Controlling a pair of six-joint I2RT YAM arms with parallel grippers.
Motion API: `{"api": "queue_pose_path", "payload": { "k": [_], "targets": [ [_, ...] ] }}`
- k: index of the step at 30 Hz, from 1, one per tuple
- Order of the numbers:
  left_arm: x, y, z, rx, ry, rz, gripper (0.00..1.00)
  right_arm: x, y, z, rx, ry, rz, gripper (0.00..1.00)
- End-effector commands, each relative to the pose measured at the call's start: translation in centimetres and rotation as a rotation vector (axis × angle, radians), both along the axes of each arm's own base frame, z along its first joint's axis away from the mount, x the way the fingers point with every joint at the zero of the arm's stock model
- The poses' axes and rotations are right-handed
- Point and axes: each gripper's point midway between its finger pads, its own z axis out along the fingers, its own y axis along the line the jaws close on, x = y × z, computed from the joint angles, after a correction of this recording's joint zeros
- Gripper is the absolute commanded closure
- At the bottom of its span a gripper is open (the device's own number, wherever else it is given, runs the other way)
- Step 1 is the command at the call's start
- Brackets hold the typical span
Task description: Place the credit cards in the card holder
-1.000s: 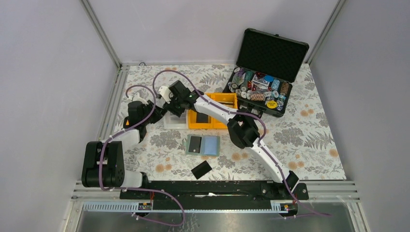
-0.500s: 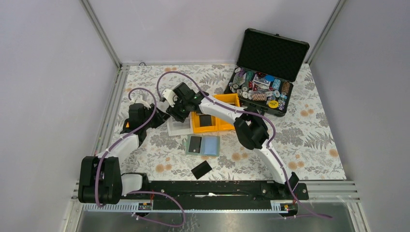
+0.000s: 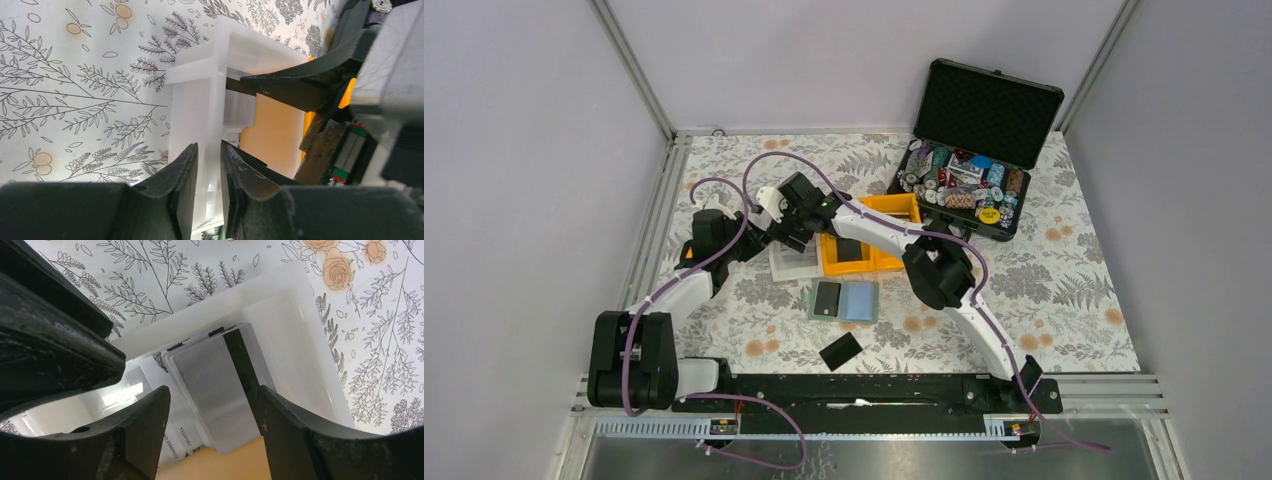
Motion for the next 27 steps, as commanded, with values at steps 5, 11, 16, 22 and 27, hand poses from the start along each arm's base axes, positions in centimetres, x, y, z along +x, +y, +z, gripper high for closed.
{"api": "queue_pose_path", "payload": {
  "k": [5, 11, 16, 22, 27],
  "targets": [
    [0.9, 0.2, 0.2, 0.006, -0.037, 0.016, 0.82, -0.2, 0.5, -1.8, -0.043, -0.012, 0.046, 0.27],
    [0.9, 0.4, -0.9, 0.02, -0.013, 0.022, 0.95, -0.2, 0.0, -3.9, -0.101, 0.01, 0.051, 0.29],
    [0.9, 0.5, -0.9, 0.024, -0.016, 0.024, 1.0, -1.4, -0.3, -5.2, -0.128, 0.087, 0.068, 0.39],
    [0.9, 0.7, -0.9, 0.036, -0.016, 0.03, 1.0, -3.0, -1.5, -6.3, -0.151, 0.155, 0.052, 0.57],
    [1.0, 0.7, -0.7, 0.033, -0.019, 0.033, 1.0, -3.7, -2.3, -5.7, -0.111, 0.132, 0.028, 0.6]
  ]
}}
